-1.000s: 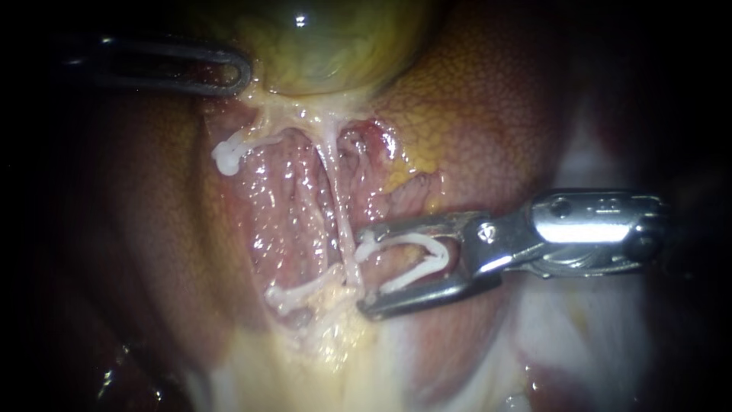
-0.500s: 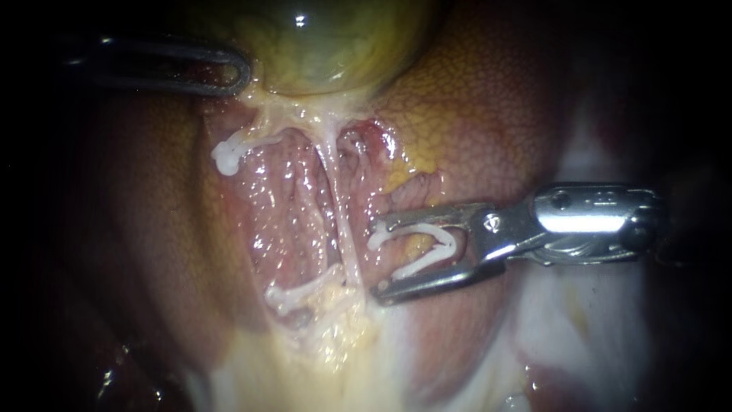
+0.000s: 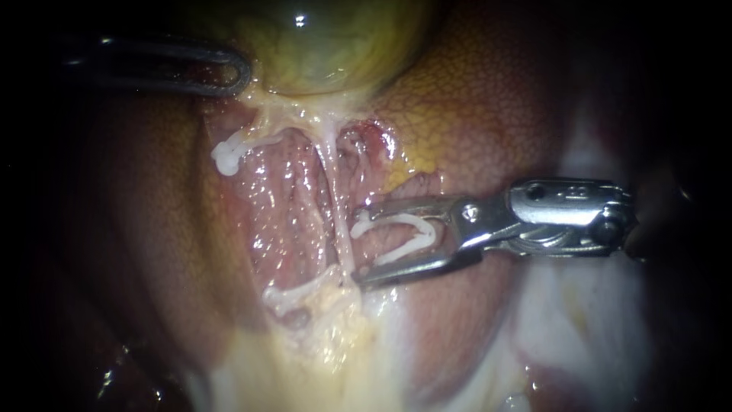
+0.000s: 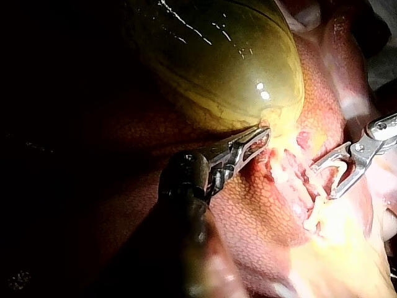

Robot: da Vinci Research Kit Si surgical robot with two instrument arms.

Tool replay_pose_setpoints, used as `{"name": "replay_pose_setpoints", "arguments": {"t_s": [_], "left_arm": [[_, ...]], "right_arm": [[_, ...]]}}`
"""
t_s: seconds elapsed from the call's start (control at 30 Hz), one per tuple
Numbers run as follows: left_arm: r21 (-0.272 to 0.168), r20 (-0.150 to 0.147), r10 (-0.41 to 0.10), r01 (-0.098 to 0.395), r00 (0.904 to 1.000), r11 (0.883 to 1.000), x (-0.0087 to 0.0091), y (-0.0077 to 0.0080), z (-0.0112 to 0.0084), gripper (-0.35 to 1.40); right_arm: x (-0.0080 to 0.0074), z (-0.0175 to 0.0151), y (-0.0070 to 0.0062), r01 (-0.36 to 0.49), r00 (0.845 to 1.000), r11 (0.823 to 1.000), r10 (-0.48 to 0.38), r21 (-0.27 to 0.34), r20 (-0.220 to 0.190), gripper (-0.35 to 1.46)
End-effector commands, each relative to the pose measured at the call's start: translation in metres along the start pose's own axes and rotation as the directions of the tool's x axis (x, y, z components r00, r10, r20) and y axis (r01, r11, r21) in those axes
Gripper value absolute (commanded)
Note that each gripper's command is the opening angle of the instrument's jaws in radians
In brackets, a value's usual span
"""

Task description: Clipping first clip right tube

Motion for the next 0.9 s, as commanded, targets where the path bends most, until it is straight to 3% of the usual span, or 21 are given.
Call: {"name": "replay_pose_setpoints", "arguments": {"t_s": [0.03, 0.53, 0.9], "left_arm": [[0.0, 0.0, 0.0, 0.0, 1.0, 1.0, 0.0, 0.0, 0.0, -0.35], [0.0, 0.0, 0.0, 0.0, 1.0, 1.0, 0.0, 0.0, 0.0, -0.35], [-0.001, 0.0, 0.0, 0.0, 1.0, 1.0, 0.0, 0.0, 0.0001, -0.35]], "right_arm": [[-0.0001, 0.0001, 0.0001, -0.007, 1.0, 1.0, 0.007, 0.005, -0.004, 0.44], [0.0001, 0.0012, 0.001, -0.005, 0.996, 0.991, 0.018, 0.137, -0.091, 0.44], [0.0004, 0.0022, 0.001, 0.005, 0.994, 0.981, 0.015, 0.194, -0.105, 0.42]]}}
